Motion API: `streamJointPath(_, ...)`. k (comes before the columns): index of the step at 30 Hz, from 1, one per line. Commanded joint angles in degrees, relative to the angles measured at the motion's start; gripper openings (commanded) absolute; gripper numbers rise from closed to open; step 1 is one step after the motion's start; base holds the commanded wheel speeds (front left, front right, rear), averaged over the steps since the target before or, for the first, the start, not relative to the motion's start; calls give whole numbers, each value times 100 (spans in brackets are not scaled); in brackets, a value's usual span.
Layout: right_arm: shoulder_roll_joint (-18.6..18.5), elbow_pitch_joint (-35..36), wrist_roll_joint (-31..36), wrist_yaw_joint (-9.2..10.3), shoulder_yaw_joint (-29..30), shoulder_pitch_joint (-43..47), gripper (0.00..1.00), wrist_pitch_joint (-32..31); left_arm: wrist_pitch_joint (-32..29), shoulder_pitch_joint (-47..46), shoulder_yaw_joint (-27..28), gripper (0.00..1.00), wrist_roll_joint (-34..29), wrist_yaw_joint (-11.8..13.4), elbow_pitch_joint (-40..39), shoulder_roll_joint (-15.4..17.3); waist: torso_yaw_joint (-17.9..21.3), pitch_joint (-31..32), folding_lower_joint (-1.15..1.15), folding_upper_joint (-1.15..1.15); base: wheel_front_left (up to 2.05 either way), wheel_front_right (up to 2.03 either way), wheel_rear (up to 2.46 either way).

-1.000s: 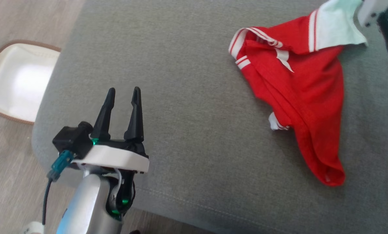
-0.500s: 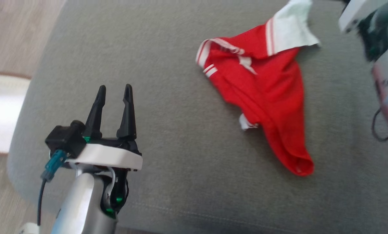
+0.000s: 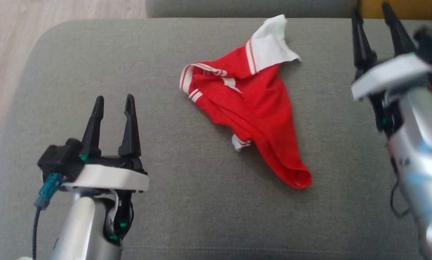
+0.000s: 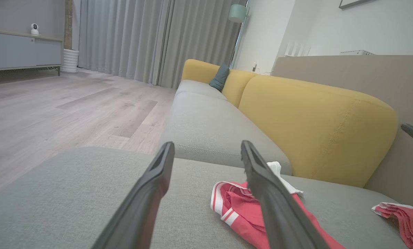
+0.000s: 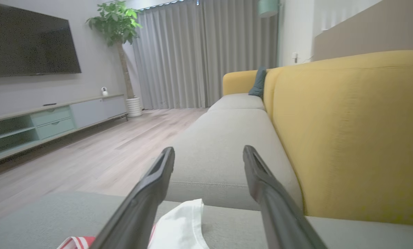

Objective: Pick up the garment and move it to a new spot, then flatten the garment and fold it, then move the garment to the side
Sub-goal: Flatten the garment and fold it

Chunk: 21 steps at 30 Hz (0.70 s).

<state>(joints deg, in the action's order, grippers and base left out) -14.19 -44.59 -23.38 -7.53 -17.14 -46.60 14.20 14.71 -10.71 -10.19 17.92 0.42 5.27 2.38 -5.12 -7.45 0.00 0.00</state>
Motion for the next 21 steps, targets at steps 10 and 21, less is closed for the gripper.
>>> streamJointPath(10, 935, 2391, 906, 4, 1699, 2298, 100, 78, 29, 27, 184, 100, -81, -117, -202, 50, 261, 94, 0, 0, 0, 0, 0)
streamJointPath(21, 1128, 3470, 1306, 4, 1701, 3174, 100, -273, 29, 13, 101, 100, -122, -205, -164, 50, 144, -55, 0, 0, 0, 0, 0)
